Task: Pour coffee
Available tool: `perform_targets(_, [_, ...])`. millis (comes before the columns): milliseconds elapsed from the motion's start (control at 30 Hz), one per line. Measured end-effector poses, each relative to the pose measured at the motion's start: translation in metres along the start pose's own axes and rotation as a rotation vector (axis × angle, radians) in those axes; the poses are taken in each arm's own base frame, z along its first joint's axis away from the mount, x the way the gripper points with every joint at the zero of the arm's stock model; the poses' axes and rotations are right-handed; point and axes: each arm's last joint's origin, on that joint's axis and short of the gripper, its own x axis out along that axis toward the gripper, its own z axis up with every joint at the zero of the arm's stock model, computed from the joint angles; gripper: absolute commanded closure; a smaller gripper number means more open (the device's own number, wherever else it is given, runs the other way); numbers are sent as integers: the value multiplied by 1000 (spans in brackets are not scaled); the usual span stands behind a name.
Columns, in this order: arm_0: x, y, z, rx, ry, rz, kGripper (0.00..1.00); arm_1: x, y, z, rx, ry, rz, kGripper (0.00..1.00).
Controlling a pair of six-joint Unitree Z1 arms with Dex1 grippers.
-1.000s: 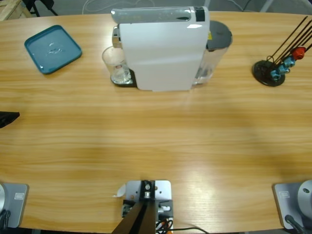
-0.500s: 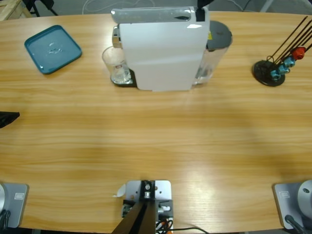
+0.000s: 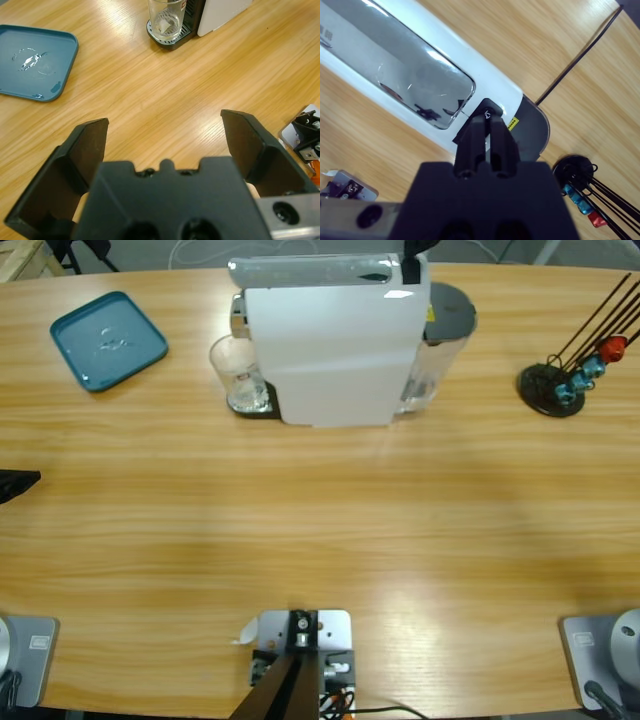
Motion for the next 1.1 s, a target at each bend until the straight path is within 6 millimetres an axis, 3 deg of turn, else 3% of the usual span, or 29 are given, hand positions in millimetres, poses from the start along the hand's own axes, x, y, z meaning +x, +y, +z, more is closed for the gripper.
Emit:
perform_targets(33, [0, 0, 0, 0, 0, 0, 23, -1, 1, 0, -2, -3, 1, 444])
perform_targets(67, [0, 0, 0, 0, 1, -1, 23, -3, 2, -1, -3, -8, 1, 291])
perform_targets(133, [1, 0, 0, 0, 4, -5, 23, -8, 3, 0, -6, -21, 2, 104])
perform_targets(200, [2, -1, 1, 0, 10, -10, 17, -14, 3, 0, -7, -40, 2, 34])
perform_targets(433, [4, -1, 1, 1, 17, -12, 4, -17, 4, -3, -7, -37, 6, 28])
perform_targets(800, [4, -1, 1, 1, 17, -14, 9, -43, 5, -34, -1, -47, 9, 32])
perform_targets(1100, [4, -1, 1, 1, 17, -14, 9, -41, 6, -35, 5, -45, 9, 32])
